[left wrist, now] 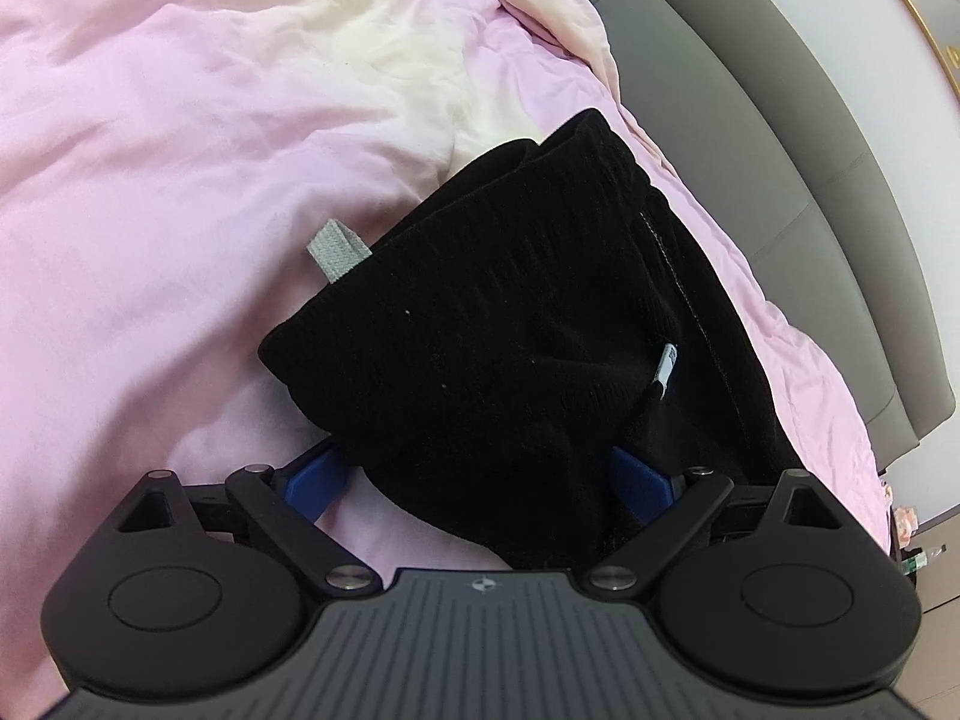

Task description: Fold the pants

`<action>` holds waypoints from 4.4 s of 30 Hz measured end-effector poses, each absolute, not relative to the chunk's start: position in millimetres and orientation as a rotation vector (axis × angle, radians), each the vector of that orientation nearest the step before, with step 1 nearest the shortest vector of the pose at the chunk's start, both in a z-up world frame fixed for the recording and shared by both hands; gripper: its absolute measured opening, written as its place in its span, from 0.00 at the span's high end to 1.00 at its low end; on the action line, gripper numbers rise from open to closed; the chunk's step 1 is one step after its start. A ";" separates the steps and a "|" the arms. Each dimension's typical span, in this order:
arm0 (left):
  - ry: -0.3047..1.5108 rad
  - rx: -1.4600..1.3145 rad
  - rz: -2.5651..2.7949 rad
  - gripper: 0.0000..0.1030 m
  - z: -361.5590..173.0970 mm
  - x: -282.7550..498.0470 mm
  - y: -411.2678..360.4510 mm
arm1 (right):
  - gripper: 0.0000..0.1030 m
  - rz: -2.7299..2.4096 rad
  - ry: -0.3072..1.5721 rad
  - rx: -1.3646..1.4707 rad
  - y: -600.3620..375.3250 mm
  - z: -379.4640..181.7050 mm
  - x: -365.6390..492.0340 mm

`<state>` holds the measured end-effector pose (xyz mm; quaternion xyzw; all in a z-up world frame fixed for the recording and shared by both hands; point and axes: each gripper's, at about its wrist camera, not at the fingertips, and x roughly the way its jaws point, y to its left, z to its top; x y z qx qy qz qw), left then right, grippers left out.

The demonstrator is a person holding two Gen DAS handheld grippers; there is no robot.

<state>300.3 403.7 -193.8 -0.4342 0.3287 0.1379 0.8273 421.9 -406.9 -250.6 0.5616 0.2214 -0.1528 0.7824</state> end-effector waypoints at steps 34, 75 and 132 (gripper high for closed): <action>0.818 0.374 -0.638 0.57 -83.0 516.0 -193.8 | 0.85 -0.059 0.495 1.413 -442.7 -331.0 465.0; 0.860 -0.533 -0.055 0.19 -100.9 289.0 285.5 | 0.61 0.487 0.568 -0.653 -42.3 -229.2 423.9; 0.411 -0.123 0.183 0.54 -93.6 327.2 280.8 | 0.80 0.619 0.937 0.287 43.3 -209.5 407.8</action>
